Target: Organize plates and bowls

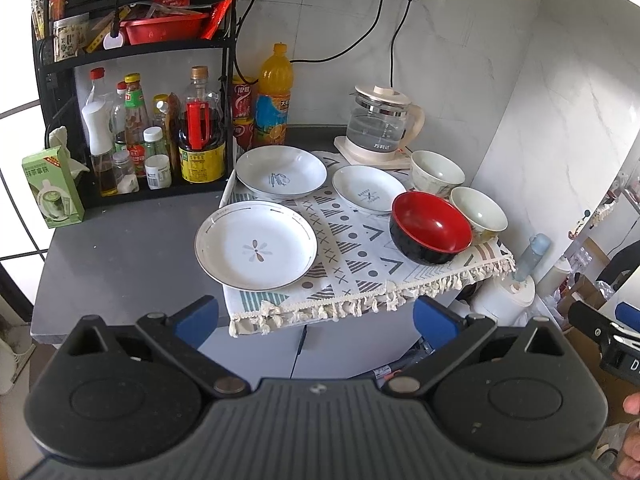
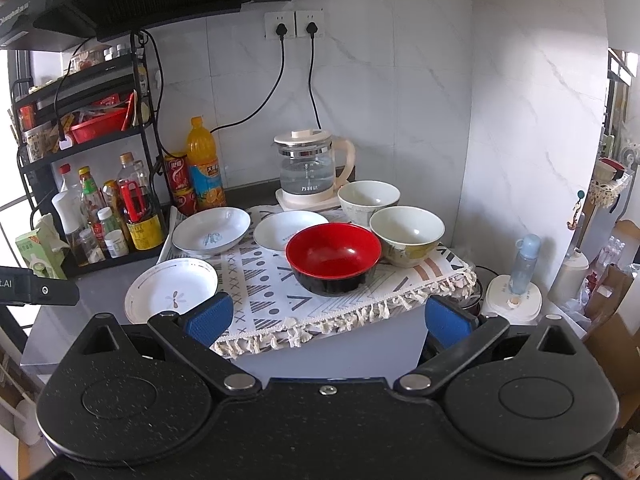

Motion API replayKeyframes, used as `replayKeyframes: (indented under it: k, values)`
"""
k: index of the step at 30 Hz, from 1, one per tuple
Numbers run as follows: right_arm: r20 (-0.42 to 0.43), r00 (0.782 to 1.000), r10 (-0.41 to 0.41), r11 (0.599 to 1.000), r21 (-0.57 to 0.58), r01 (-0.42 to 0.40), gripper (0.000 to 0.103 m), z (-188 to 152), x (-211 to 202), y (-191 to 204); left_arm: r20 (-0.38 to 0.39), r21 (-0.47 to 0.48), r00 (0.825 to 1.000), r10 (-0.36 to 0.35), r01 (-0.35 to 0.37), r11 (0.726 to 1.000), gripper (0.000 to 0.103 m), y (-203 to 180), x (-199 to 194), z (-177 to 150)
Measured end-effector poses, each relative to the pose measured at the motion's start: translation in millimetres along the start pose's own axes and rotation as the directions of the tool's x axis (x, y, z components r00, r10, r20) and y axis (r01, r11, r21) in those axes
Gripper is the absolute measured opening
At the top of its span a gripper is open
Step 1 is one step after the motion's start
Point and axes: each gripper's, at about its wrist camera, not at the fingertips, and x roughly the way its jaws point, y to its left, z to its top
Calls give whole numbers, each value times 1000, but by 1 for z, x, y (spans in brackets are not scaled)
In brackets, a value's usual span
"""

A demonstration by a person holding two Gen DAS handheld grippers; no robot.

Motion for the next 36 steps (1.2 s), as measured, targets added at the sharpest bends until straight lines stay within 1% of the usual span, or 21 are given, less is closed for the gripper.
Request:
replayKeyframes:
  k: [10, 14, 17, 19, 23, 25, 30, 36]
  values:
    - [-15, 1000, 16, 1000, 6, -16, 103, 3, 10, -6, -16, -32, 1000, 18, -18, 999, 102, 4, 8, 1]
    - [-22, 999, 25, 1000, 19, -25, 103, 5, 13, -8, -3, 15, 999, 33, -33, 999, 102, -7, 7, 2]
    - [-40, 998, 56, 998, 42, -55, 103, 8, 17, -13, -13, 2, 1000, 18, -18, 1000, 102, -12, 11, 3]
    - [-33, 997, 72, 996, 51, -71, 103, 10, 21, -17, -15, -9, 1000, 19, -19, 1000, 102, -15, 15, 5]
    - [-51, 997, 51, 997, 57, -48, 103, 16, 36, -24, -30, -17, 999, 15, -16, 1000, 102, -22, 25, 11]
    - [-55, 997, 49, 997, 64, -45, 103, 19, 44, -31, -34, -18, 999, 24, -25, 1000, 102, -27, 34, 16]
    - [-78, 997, 27, 997, 73, -21, 103, 25, 65, -48, -37, -20, 999, 18, -19, 1000, 102, -47, 61, 30]
    - [-103, 994, 29, 997, 78, -21, 103, 37, 97, -67, -68, -27, 998, 4, -6, 1000, 102, -69, 102, 47]
